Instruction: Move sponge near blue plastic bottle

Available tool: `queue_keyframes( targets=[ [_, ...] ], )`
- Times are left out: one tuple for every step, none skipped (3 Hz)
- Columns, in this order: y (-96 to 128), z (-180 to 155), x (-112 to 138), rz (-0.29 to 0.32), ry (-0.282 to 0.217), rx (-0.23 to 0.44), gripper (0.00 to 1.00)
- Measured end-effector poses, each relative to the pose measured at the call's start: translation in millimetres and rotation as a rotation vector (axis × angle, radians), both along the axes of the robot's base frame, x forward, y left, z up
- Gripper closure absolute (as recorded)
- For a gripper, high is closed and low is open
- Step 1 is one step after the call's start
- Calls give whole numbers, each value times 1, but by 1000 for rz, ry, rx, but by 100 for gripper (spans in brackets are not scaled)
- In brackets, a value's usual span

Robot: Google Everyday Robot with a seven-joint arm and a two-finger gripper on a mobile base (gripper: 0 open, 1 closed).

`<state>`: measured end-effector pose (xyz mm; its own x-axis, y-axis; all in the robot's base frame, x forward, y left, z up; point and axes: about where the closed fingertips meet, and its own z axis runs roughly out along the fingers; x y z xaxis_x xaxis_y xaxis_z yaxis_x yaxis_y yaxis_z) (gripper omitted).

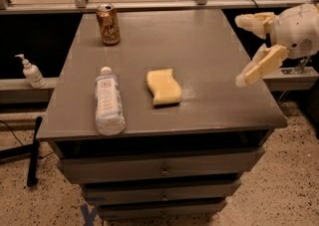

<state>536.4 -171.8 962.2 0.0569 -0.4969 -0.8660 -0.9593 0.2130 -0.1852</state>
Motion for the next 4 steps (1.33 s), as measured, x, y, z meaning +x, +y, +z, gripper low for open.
queue_keyframes(
  targets=[
    [30,-27,-17,64,56,8,0],
    [66,-53,-39,120,123,-5,0],
    [96,-79,-50,142,165,-47,0],
    [111,-103,-47,123,194,-108,0]
  ],
)
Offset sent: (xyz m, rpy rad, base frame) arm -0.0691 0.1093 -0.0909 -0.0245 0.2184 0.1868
